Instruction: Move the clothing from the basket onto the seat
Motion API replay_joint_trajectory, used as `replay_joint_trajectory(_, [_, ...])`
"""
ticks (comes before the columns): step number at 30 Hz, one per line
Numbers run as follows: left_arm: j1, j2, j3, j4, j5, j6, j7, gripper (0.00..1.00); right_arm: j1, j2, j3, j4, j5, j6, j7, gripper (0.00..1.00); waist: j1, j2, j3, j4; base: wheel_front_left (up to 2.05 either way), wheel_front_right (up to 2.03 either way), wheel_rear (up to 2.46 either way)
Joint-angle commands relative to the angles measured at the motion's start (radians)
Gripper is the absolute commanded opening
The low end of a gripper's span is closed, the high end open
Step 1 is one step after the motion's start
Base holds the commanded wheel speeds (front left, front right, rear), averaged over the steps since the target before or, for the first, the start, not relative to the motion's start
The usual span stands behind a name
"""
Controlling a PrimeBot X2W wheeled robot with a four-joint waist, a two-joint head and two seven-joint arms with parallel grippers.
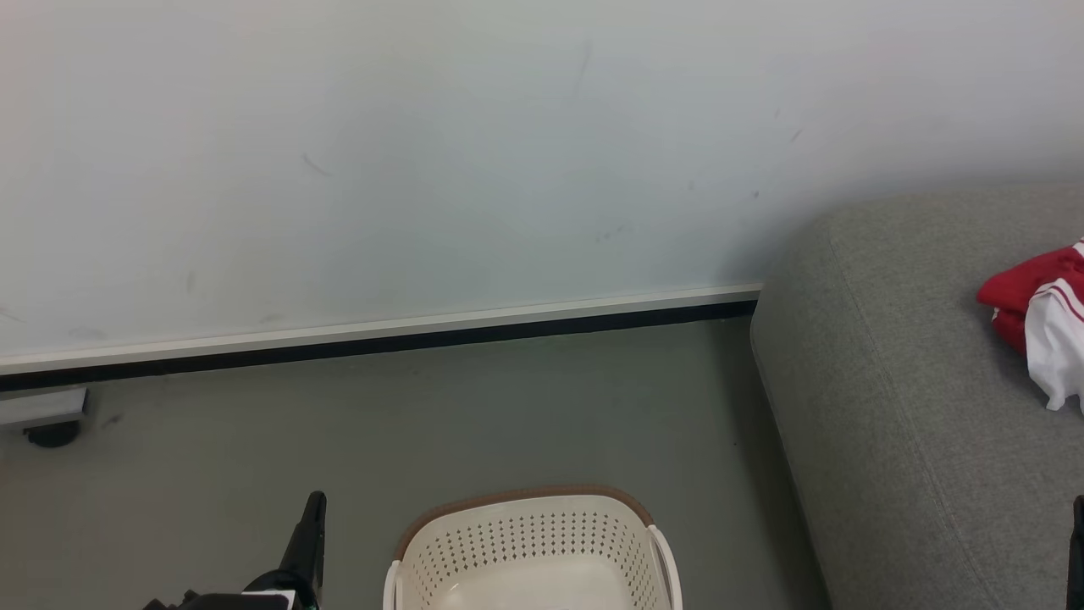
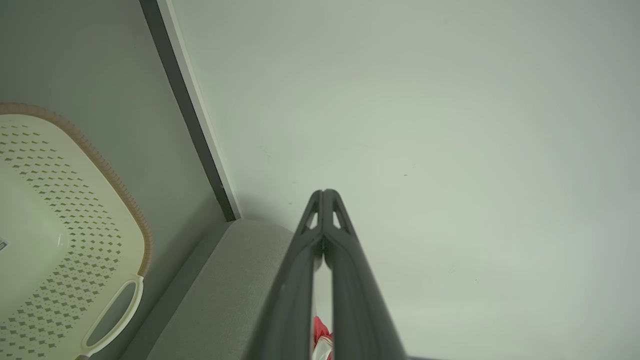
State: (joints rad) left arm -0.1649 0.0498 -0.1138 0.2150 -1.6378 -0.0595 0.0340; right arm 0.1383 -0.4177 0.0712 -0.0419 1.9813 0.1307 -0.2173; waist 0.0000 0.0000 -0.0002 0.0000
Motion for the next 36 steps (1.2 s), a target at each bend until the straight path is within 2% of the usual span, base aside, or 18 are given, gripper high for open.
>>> replay_joint_trajectory(1, [0.000,0.001,-0.001,0.001,-0.010,0.001,0.002,0.00,0.002,-0.009,0.002,-0.002,0.004,0.000,-0.003,0.00,0.0000,0.0000,0.000,0.000,0.00,0.00,0.00])
replay_joint_trajectory(36, [0.000,0.001,-0.001,0.001,-0.010,0.001,0.001,0.00,0.002,-0.013,0.007,-0.005,0.007,0.000,-0.009,0.00,0.0000,0.0000,0.000,0.000,0.00,0.00,0.00])
